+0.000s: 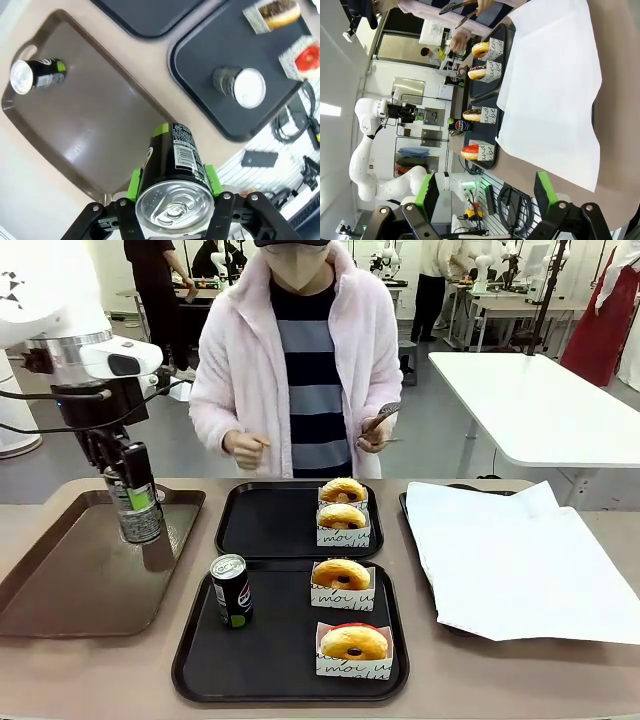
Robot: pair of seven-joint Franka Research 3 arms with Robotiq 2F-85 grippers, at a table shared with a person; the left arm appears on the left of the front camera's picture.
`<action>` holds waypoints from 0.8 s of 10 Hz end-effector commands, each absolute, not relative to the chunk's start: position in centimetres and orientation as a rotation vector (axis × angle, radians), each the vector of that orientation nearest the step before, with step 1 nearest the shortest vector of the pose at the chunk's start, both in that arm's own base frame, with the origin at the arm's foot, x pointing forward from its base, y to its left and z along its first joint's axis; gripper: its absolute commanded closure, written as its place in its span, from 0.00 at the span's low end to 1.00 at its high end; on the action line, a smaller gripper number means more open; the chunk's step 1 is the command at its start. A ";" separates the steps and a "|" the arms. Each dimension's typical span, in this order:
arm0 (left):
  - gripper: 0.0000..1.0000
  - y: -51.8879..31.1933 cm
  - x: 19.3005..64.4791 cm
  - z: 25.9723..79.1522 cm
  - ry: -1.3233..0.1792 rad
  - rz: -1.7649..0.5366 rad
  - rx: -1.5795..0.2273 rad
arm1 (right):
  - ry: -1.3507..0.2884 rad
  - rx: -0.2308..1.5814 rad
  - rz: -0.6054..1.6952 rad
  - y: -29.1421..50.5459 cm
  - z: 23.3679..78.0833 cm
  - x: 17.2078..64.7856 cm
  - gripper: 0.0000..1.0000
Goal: Set up donuts and drinks on trays.
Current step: Pick up one Pepsi coke from the Handle tray and place it on the Flat Tray without a Pepsi coke.
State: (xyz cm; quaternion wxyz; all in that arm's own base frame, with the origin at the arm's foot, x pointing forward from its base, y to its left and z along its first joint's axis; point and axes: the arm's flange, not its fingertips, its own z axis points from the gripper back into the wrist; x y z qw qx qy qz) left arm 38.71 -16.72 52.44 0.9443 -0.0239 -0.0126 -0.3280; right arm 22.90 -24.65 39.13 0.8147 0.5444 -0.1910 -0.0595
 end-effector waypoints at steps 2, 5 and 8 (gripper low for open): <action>0.42 -22.0 43.1 51.6 -0.108 -0.527 0.024 | -0.414 1.170 -0.110 -24.8 39.1 22.8 0.00; 0.42 -27.5 49.3 49.1 -0.106 -0.413 0.074 | -0.414 1.170 -0.110 -24.8 39.1 22.8 0.00; 0.42 -30.1 52.7 44.5 -0.111 -0.391 0.064 | -0.414 1.170 -0.110 -24.8 39.1 22.8 0.00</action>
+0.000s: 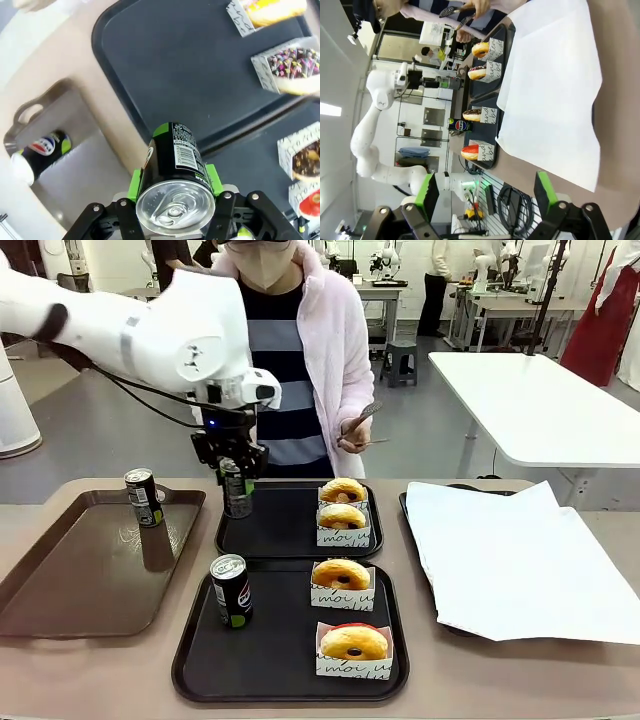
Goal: Set up donuts and drinks on trays.
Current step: Pick up one Pepsi coke from the Handle tray and place it on the Flat Tray without a Pepsi coke.
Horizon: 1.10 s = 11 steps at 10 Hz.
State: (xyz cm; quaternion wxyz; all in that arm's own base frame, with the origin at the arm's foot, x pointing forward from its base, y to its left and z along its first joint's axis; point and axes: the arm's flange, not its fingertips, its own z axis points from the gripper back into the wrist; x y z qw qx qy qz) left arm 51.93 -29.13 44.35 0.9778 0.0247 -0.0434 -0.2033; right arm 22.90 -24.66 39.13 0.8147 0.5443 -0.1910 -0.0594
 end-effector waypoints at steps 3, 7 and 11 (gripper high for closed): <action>0.42 -29.5 53.6 40.7 -0.146 -0.358 0.007 | -0.414 1.170 -0.110 -24.8 39.1 22.8 0.00; 0.42 -29.7 54.0 38.8 -0.109 -0.351 0.017 | -0.414 1.170 -0.110 -24.8 39.1 22.8 0.00; 0.20 -29.4 54.6 38.6 -0.080 -0.332 0.003 | -0.414 1.170 -0.110 -24.8 39.1 22.8 0.00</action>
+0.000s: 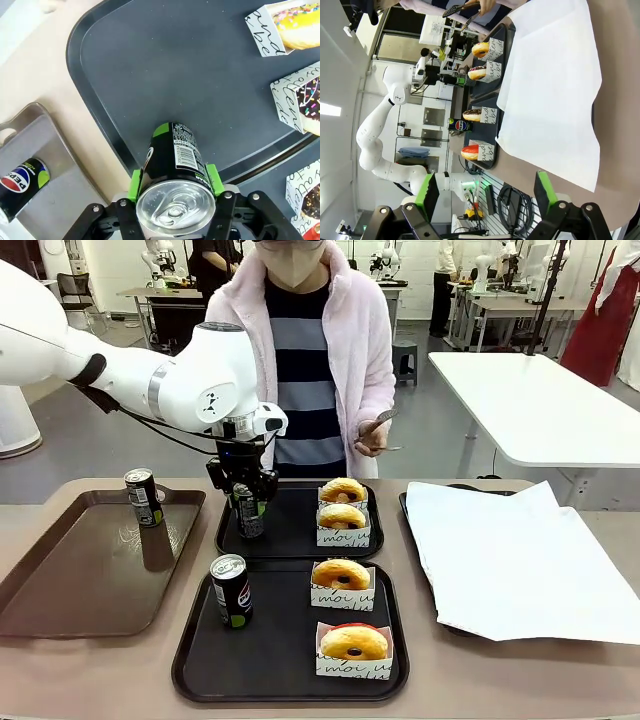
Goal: Set up donuts and drinks on trays.
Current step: Pick up one Pepsi coke from the Handle tray and place it on the Flat Tray without a Pepsi coke.
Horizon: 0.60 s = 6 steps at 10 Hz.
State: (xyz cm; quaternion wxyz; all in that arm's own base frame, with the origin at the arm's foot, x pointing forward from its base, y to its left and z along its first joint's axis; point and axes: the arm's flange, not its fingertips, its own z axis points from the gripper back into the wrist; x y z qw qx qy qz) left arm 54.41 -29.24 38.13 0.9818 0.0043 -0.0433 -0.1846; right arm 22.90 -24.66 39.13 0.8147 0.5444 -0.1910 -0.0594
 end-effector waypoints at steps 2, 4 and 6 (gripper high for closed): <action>0.00 -29.2 54.5 39.3 -0.082 -0.325 -0.011 | -0.414 1.170 -0.110 -24.8 39.1 22.8 0.00; 0.10 -28.8 53.7 41.0 -0.136 -0.331 -0.004 | -0.414 1.170 -0.110 -24.8 39.1 22.8 0.00; 0.00 -28.6 52.2 43.4 -0.194 -0.347 -0.008 | -0.414 1.170 -0.110 -24.8 39.1 22.8 0.00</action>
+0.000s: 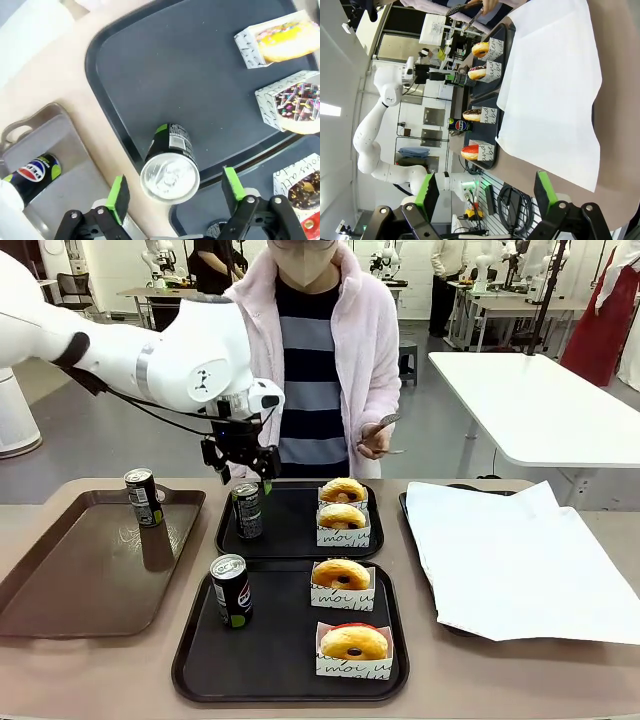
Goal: Set up donuts and drinks on trays.
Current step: Pick up one Pepsi coke from the Handle tray and place it on the Flat Tray without a Pepsi coke.
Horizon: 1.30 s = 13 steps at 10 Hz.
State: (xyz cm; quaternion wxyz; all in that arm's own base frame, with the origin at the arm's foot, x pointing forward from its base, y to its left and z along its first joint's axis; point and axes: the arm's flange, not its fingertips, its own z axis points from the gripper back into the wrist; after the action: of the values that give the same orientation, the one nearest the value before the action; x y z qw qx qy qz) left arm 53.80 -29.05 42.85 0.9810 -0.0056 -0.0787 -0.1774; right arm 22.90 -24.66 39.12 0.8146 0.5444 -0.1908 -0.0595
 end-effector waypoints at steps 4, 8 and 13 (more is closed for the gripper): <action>0.00 -27.3 50.6 44.9 -0.163 -0.304 -0.029 | -0.414 1.170 -0.110 -24.8 39.1 22.8 0.00; 0.00 -28.5 52.2 45.5 -0.197 -0.356 -0.006 | -0.414 1.170 -0.110 -24.8 39.1 22.8 0.00; 0.00 -21.4 52.1 47.9 -0.135 -0.283 0.036 | -0.414 1.170 -0.110 -24.8 39.1 22.8 0.00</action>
State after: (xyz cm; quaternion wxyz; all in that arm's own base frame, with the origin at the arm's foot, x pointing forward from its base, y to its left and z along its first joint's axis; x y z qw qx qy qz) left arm 52.76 -24.96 46.44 0.9850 0.0054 -0.0829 -0.1515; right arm 22.91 -24.67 39.12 0.8147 0.5444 -0.1908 -0.0595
